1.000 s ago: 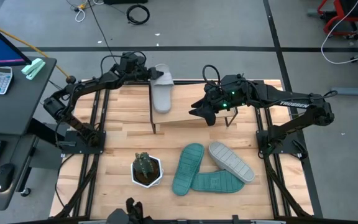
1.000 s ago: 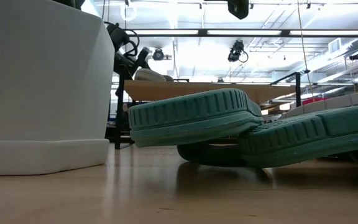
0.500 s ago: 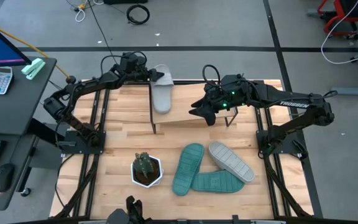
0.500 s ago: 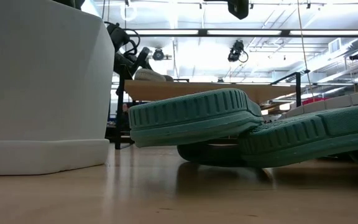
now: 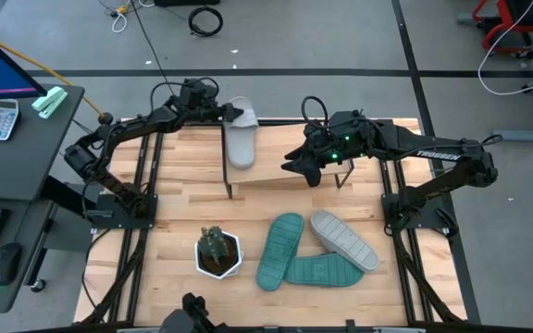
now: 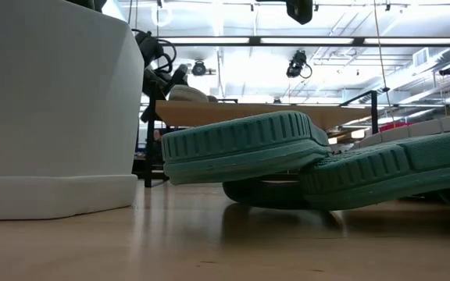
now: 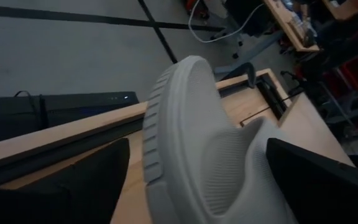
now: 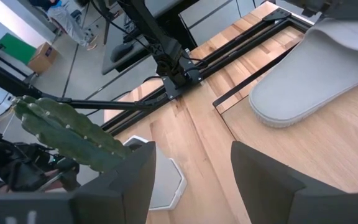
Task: Pick and place slides into the shelf
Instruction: Put the right gray slides on the shelf
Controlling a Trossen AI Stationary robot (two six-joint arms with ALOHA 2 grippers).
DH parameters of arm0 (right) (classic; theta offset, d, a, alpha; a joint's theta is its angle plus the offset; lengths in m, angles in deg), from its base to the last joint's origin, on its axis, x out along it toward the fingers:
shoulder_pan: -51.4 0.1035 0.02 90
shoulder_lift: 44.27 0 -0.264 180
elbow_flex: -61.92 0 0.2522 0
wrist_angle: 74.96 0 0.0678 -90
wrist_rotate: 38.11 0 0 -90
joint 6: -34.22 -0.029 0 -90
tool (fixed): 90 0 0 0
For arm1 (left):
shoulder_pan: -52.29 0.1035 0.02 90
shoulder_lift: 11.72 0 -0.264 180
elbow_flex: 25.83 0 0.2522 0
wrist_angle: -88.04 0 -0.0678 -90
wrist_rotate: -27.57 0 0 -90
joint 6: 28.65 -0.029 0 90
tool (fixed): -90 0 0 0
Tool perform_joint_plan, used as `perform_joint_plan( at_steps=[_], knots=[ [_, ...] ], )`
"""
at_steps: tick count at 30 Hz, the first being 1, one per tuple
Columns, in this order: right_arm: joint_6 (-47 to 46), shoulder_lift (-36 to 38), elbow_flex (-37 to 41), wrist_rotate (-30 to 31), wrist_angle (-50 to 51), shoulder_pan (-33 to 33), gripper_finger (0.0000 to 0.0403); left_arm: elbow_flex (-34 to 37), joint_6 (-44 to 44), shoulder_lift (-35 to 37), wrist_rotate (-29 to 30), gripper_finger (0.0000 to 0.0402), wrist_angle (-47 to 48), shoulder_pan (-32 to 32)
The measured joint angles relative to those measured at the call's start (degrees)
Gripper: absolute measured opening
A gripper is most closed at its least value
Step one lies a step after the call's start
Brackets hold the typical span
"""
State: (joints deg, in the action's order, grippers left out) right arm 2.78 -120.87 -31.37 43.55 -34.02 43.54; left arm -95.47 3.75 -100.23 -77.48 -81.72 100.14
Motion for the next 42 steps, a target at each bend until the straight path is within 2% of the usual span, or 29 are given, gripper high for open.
perform_joint_plan(
  at_steps=[5,12,21,42],
  knots=[
    [0.0,0.0,0.0,0.0,0.0,0.0,0.0215,0.0,0.1,0.0,2.1,0.0392,0.4,0.0],
    [-0.5,0.0,0.0,0.0,0.0,0.0,0.0215,0.1,0.5,0.0,1.9,0.0397,-2.9,0.0],
    [0.0,0.0,0.0,0.3,0.0,0.0,0.0215,0.1,-3.1,-0.1,-3.1,0.0398,-3.3,0.0],
    [0.0,0.0,0.0,0.4,0.0,0.0,0.0215,0.1,-2.6,-0.1,-0.6,0.0398,-1.9,0.3]
  ],
)
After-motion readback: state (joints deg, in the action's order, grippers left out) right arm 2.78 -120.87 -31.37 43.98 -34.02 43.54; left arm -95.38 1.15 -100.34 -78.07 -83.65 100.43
